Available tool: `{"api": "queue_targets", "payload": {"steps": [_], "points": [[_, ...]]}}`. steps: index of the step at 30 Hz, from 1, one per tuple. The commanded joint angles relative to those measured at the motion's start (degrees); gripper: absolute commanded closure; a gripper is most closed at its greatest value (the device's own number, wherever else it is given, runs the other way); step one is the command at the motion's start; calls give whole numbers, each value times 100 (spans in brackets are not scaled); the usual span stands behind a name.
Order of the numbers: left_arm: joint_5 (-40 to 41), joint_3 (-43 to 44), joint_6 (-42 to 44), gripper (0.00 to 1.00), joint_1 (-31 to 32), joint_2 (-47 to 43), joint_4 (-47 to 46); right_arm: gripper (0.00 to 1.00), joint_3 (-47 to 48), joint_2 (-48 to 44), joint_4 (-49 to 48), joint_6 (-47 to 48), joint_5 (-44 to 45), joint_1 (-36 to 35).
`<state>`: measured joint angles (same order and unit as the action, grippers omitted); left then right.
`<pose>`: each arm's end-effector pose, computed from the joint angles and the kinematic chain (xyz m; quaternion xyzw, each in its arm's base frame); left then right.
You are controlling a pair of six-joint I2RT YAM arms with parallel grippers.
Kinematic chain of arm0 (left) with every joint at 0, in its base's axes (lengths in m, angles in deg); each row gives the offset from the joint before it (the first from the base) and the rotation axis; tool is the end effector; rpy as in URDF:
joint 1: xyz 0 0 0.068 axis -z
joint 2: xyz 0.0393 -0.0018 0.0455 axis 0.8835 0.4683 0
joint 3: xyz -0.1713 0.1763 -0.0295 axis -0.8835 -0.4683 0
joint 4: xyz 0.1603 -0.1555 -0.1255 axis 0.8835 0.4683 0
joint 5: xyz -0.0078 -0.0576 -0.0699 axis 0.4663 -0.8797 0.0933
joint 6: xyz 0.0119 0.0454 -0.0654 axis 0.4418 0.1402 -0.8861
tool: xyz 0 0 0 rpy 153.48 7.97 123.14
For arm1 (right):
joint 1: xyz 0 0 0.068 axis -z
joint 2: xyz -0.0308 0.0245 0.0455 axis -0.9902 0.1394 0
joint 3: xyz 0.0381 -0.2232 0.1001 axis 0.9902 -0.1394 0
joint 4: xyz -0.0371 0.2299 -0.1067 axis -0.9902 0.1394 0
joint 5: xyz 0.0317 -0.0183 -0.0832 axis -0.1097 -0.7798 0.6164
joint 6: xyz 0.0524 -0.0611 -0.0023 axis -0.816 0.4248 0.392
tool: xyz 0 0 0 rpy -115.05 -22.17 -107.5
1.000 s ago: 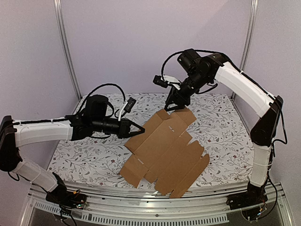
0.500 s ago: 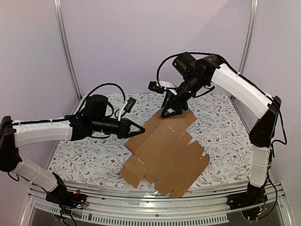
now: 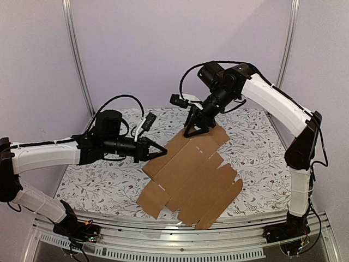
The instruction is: Fold the paper box
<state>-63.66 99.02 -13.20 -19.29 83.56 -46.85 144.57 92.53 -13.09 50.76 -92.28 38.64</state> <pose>0.2087 -0.2495 0.2310 0.3333 0.7359 -0.4949 0.3200 0.2736 0.3089 0.3160 -0.6278 0.6949 0.2885 0.1995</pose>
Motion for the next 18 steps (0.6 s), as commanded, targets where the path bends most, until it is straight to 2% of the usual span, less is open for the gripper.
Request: {"api": "queue_targets", "payload": {"steps": [1,8,18], "points": [[57,106,342,100,216,153,576,53,181,-423,-133,-304,-217,221],[111,142,460,100,325,105,666,56,146,-387,-382,-526,636,344],[138,149,494,100,336,63,667,56,118,-321,-471,-534,995,344]]}}
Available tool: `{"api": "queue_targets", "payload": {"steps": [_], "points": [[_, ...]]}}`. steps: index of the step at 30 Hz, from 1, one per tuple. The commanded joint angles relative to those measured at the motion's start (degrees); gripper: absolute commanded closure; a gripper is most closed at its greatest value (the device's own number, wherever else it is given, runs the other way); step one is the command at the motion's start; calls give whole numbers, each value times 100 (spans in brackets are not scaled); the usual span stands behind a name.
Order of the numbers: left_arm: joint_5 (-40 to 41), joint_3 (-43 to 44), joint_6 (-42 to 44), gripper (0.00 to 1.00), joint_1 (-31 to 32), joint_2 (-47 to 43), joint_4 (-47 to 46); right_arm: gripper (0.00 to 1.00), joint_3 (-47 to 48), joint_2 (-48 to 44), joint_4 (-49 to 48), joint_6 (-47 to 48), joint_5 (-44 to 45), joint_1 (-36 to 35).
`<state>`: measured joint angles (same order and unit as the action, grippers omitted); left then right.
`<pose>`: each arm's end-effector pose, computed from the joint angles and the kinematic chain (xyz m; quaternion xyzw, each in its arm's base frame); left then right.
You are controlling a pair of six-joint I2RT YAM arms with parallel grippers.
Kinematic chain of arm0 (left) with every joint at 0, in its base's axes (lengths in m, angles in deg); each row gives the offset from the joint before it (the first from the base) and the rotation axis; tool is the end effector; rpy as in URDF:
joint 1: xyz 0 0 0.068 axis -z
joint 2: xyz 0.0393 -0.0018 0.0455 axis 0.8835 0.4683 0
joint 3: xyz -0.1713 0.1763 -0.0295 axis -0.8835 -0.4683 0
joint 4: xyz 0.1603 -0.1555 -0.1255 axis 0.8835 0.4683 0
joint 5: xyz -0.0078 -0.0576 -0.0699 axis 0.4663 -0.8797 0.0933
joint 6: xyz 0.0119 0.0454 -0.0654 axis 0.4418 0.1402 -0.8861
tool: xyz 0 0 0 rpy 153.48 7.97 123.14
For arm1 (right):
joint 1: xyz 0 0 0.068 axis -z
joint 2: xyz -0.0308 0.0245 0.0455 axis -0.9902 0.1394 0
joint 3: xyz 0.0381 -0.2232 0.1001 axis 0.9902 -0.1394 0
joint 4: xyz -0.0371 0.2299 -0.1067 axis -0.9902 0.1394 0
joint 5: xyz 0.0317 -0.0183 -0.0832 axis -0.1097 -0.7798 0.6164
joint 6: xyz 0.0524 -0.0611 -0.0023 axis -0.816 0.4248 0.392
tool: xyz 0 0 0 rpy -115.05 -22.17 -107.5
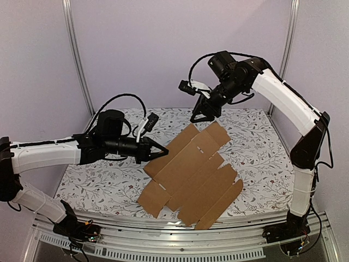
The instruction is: Fold the paper box
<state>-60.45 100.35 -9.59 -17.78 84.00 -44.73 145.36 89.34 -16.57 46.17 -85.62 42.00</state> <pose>0.2070 -0.2552 0.2317 0.3521 0.7369 -0.4692 0.3358 0.2934 0.2850 0.3425 -0.5771 0.7340 0.2389 0.2666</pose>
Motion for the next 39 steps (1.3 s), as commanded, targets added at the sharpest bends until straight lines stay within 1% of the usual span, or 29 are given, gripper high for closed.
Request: {"api": "queue_targets", "payload": {"steps": [1,6,16,21,26,36,39], "points": [[-176,18,131,100,185,21,603,56,39,-19,-134,-75,369,7],[-138,20,134,100,185,7,664,56,12,-43,-90,6,474,8],[114,0,173,100,185,-160,628,53,-233,73,771,884,-376,-363],[124,0,172,100,185,-171,624,54,-203,93,708,884,-505,-416],[127,8,194,100,185,-199,618,54,-128,190,810,873,-898,-423],[-48,-45,257,100,185,-288,573,54,-128,383,758,790,-931,-433],[-87,-85,338,100,186,-374,329,54,-128,454,757,772,-1039,-436]]}}
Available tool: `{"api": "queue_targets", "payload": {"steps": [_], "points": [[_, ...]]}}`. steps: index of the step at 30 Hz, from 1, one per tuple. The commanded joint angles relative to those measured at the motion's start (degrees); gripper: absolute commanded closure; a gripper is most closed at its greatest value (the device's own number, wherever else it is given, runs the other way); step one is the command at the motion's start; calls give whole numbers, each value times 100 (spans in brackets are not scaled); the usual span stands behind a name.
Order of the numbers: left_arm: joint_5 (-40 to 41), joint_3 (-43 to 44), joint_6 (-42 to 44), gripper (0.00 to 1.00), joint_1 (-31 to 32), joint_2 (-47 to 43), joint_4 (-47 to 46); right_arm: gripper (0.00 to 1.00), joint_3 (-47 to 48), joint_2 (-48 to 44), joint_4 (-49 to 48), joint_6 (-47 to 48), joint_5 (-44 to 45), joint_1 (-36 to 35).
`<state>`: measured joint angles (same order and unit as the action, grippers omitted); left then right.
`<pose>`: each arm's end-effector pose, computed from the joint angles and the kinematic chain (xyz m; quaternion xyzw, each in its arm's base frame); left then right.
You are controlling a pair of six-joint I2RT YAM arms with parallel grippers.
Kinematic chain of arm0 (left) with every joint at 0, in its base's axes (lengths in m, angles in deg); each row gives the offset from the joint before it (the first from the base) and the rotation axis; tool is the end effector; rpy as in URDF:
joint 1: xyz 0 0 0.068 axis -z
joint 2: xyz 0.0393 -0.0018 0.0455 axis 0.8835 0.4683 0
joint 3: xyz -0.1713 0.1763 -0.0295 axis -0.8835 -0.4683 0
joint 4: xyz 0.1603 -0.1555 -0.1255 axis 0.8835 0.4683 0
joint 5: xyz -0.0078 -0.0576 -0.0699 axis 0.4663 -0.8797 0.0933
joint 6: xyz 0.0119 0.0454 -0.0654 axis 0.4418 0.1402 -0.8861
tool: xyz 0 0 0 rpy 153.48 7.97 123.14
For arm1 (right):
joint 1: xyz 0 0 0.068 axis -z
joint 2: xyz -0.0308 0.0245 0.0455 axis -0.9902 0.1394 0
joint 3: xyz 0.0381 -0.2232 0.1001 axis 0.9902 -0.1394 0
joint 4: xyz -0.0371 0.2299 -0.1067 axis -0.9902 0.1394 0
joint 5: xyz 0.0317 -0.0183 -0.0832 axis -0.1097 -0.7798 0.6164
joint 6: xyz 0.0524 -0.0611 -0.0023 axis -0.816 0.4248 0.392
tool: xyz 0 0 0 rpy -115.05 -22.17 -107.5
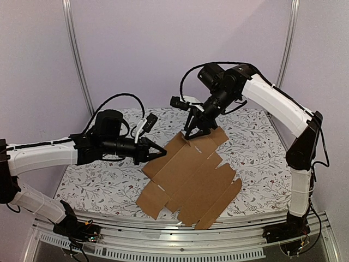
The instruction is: Fold the paper box
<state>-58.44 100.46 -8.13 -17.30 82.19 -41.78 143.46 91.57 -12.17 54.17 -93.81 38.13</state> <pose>0.2026 -0.2518 0.2352 0.3560 0.7423 -0.4529 0.3421 0.2654 0.3084 0.3170 -0.6505 0.6715 0.2958 0.1963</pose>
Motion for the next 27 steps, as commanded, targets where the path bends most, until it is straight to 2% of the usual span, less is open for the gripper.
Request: {"api": "queue_targets", "payload": {"steps": [1,10,14,20,27], "points": [[-329,-109,238,100,142,-220,12,54,63,242,312,-28,-262,-45],[-615,-110,424,100,139,-229,-83,57,206,435,326,-22,-631,-44],[-636,-150,420,100,139,-255,-164,63,203,488,373,-16,-750,-45],[-572,-195,510,100,137,-291,-217,75,203,534,564,124,-1043,-51],[-290,-148,574,100,-10,-134,-472,100,335,591,661,197,-1177,-45]]}}
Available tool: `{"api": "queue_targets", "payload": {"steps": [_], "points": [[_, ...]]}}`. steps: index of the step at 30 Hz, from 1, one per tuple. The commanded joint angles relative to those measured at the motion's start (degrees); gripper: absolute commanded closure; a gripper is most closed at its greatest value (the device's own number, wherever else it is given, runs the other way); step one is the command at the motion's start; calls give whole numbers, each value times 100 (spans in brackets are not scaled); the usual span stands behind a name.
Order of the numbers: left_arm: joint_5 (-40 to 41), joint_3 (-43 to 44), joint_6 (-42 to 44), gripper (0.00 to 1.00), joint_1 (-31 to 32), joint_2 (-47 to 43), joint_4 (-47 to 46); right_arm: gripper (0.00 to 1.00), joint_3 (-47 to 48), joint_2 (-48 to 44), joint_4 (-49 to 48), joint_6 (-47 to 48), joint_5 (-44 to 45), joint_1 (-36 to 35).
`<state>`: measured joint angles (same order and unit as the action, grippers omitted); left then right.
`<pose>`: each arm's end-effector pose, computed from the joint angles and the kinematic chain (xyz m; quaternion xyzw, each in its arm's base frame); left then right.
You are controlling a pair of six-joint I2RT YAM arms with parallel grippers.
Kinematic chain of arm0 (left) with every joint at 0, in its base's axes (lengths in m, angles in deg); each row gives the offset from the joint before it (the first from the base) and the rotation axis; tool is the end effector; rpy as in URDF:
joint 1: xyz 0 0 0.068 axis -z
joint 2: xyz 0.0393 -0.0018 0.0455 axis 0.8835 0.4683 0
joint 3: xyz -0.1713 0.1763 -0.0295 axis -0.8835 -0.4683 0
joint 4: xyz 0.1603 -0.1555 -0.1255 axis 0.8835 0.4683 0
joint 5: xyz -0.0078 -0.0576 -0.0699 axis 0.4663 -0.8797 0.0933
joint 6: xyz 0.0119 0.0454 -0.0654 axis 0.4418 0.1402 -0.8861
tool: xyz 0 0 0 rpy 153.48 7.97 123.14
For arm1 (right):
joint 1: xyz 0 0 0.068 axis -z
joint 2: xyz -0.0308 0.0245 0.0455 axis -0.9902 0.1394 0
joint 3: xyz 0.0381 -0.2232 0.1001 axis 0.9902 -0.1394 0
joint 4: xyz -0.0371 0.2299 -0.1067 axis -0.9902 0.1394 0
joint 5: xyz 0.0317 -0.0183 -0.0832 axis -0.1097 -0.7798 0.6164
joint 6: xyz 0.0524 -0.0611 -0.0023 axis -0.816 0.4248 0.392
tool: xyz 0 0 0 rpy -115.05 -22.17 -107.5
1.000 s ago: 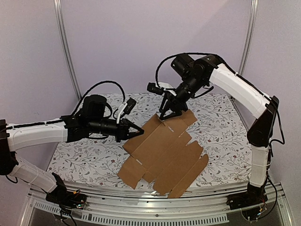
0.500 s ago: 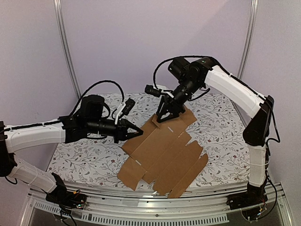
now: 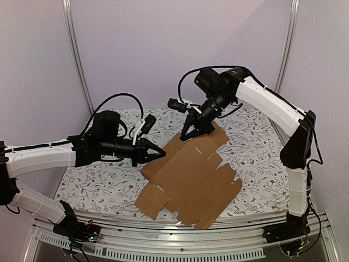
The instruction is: Fold the paper box
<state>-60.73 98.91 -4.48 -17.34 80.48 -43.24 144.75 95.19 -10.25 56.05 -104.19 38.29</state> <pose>0.1965 -0.2487 0.2380 0.3888 0.7151 -0.4579 0.3574 0.2636 0.3186 0.3042 -0.6501 0.6412 0.3763 0.1570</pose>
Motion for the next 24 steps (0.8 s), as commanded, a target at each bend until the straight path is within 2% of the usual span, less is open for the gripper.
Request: {"api": "queue_targets", "payload": {"steps": [1,3,4,7,8,12,14,18,24], "points": [[8,45,206,100,-34,66,-334,100,247,247,476,-16,-79,-62],[183,118,202,100,-67,88,-341,100,276,239,352,-134,189,-60],[280,138,208,95,-74,86,-352,100,276,221,290,-204,321,-50],[478,170,228,66,-78,7,-363,100,276,161,187,-398,603,32],[512,183,223,60,-78,-30,-387,100,276,141,179,-437,629,52],[610,451,181,46,-78,45,-421,100,268,39,218,-402,602,65],[682,715,177,42,-78,217,-252,100,268,-4,191,-447,541,72],[587,1177,142,41,-78,676,2,100,272,-70,143,-555,474,67],[296,1474,134,53,-78,1080,184,100,263,-163,239,-484,371,71]]}}
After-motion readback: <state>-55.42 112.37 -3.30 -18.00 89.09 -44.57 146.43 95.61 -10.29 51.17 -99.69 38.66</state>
